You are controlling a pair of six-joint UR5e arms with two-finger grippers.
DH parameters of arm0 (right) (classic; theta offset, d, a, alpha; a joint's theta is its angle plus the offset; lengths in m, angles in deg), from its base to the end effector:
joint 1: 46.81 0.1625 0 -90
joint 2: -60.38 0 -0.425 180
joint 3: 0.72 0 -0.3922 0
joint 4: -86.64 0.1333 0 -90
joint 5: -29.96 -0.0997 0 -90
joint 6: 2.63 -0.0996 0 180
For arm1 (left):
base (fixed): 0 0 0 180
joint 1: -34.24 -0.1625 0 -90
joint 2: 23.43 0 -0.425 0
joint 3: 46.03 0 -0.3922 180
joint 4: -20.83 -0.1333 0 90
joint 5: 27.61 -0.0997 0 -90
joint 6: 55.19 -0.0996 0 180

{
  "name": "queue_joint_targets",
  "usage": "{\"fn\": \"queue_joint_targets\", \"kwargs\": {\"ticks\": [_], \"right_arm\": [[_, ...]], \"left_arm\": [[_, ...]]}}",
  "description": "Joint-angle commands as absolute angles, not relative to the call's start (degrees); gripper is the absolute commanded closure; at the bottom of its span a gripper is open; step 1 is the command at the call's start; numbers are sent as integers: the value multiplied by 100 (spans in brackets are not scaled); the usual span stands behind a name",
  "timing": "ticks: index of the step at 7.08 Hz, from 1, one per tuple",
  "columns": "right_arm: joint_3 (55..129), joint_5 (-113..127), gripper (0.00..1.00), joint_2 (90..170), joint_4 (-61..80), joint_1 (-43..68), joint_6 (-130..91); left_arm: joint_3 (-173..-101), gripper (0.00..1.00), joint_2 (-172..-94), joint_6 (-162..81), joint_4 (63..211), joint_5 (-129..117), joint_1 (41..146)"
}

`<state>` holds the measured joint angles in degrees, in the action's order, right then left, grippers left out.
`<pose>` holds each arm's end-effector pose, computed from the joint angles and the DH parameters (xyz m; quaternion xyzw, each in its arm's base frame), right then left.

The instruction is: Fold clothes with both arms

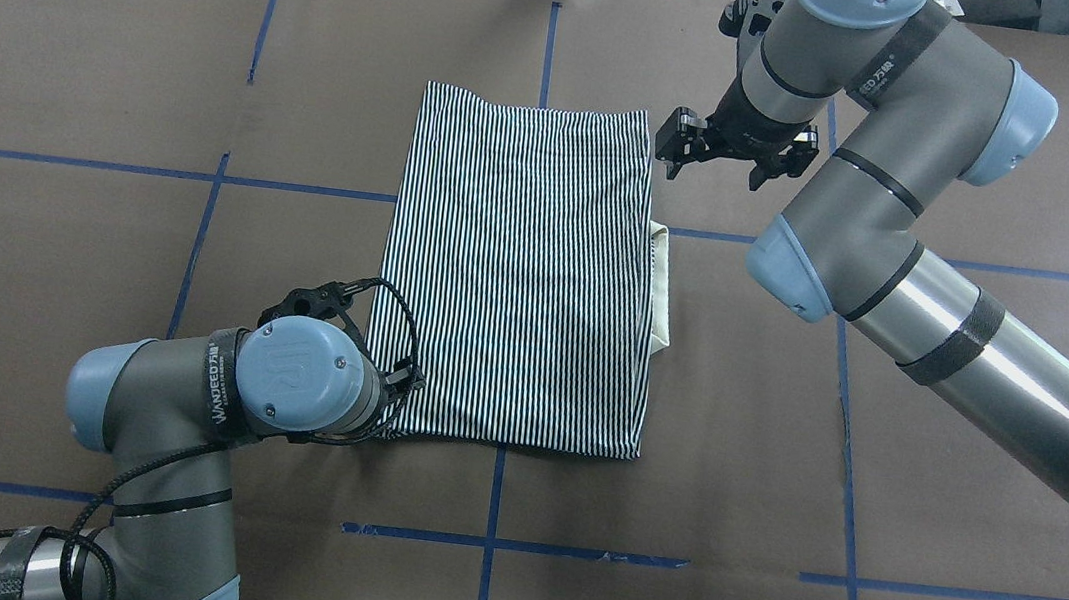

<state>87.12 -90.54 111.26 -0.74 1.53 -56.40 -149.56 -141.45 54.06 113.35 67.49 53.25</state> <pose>-0.4122 -0.5877 0.2590 0.0367 -0.4082 0.0072 0.9121 0.5587 -0.3241 0.2795 -0.0420 0.3747 -0.2877 0.8804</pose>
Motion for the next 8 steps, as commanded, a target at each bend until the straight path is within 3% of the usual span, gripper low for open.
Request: {"fn": "queue_joint_targets", "kwargs": {"ticks": [1, 2, 5, 8], "right_arm": [[8700, -9054, 0, 11153, -72, 153, -5598], [8709, -9054, 0, 11153, -72, 153, -5598], [8787, -9045, 0, 11153, -55, 75, -5755], [9916, -8556, 0, 11809, -46, -819, -7978]], "left_arm": [[-14956, 90, -14156, 5414, 11338, 6749, 5322], [-14965, 100, -14164, 5388, 11338, 6749, 5322], [-15131, 100, -14120, 5022, 11346, 6749, 5419], [-15149, 100, -14094, 4483, 11364, 6731, 5428]]}}
